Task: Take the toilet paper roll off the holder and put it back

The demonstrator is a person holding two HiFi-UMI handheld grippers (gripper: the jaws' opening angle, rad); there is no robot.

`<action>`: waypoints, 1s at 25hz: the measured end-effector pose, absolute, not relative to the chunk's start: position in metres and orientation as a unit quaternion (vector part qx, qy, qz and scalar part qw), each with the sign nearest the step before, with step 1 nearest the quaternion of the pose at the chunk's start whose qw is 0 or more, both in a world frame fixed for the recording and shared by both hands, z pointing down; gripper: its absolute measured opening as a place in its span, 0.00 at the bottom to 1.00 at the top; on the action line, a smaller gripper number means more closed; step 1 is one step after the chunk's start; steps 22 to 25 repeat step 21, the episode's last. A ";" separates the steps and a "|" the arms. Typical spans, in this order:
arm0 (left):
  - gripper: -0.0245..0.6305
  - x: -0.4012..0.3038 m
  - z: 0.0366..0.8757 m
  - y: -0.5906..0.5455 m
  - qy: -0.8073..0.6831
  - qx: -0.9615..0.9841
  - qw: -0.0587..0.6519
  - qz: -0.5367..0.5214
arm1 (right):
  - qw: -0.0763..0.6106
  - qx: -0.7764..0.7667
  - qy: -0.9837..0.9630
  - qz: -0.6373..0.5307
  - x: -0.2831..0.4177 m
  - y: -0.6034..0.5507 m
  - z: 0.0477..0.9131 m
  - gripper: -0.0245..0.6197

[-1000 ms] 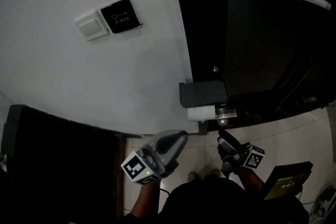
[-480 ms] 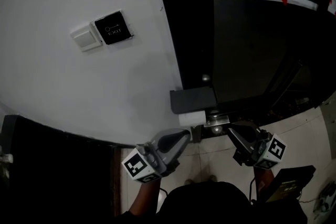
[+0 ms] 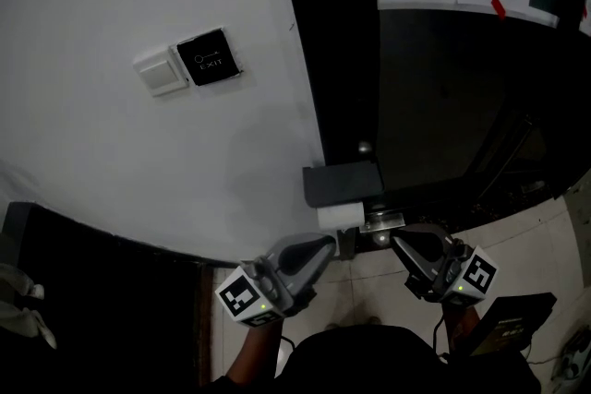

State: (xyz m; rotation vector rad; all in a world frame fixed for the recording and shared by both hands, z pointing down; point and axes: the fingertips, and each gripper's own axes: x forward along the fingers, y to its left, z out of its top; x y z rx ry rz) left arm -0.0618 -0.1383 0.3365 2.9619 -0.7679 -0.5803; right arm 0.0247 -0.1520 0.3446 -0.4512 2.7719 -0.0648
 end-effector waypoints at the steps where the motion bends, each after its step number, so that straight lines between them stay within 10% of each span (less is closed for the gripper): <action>1: 0.03 -0.062 0.337 -0.138 -0.247 0.951 0.013 -0.185 | 0.165 -0.159 0.973 -0.022 0.025 -0.152 0.345 0.04; 25: 0.03 -0.053 0.346 -0.138 -0.245 0.953 0.017 -0.176 | 0.169 -0.181 0.969 -0.022 0.037 -0.151 0.350 0.04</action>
